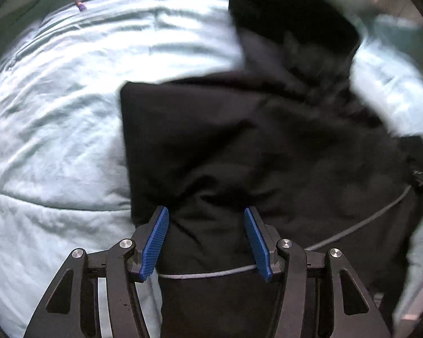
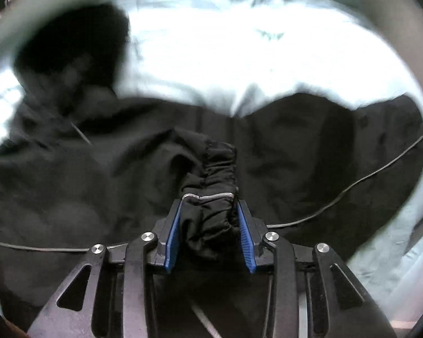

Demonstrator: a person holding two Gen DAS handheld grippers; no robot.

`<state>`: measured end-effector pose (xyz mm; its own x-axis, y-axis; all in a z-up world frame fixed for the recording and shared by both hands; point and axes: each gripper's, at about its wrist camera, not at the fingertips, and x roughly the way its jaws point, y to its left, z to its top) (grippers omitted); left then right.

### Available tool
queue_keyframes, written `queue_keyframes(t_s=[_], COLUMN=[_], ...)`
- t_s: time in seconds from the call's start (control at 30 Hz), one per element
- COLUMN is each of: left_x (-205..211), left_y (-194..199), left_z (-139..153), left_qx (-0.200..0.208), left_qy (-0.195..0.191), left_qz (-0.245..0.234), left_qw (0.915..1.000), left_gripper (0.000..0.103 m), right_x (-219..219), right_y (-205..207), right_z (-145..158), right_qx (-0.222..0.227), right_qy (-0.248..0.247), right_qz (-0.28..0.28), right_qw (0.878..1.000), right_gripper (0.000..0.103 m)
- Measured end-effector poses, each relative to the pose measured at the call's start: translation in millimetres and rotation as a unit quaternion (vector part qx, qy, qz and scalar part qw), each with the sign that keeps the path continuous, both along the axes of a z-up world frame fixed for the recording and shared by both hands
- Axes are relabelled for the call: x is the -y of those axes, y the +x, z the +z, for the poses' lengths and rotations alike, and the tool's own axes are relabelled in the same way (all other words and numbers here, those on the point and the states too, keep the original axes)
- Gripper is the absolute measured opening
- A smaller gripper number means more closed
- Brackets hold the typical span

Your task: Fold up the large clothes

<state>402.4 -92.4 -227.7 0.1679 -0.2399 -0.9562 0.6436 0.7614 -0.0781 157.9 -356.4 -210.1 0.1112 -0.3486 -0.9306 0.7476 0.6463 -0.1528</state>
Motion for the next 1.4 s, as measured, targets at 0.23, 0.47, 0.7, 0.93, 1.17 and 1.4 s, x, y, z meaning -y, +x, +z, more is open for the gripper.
queue_keyframes(t_s=[0.23,0.47,0.7,0.93,1.17,1.4], left_x=[-1,-7,-6,-20,-69,-109], left_y=[3,-31,-69,-100,-142,-178], left_z=[12,59,-7,51,125,177], left_qx=[0.024,-0.014,-0.067,0.006,0.055,0.107], left_qy=[-0.001,-0.090,-0.026,-0.034,-0.068,-0.096], left_qz=[0.008,-0.046,-0.054,-0.081,-0.081,-0.061], left_qw=[0.9997,0.9948,0.9960,0.9961,0.9929,0.9877], left_gripper=[0.061,0.061,0.060,0.061,0.061,0.061], right_x=[0,-42,-80,-84,-134,-187], right_y=[2,-5,21,18,-34,-78], right_z=[-16,44,-40,11,81,132], right_qx=[-0.021,0.091,0.009,0.025,0.057,0.083], right_qy=[0.011,0.034,0.087,0.091,0.063,0.048], right_qz=[0.028,0.056,0.078,0.065,0.062,0.072], right_qw=[0.999,0.994,0.993,0.993,0.994,0.993], right_gripper=[0.045,0.076,0.054,0.055,0.057,0.057])
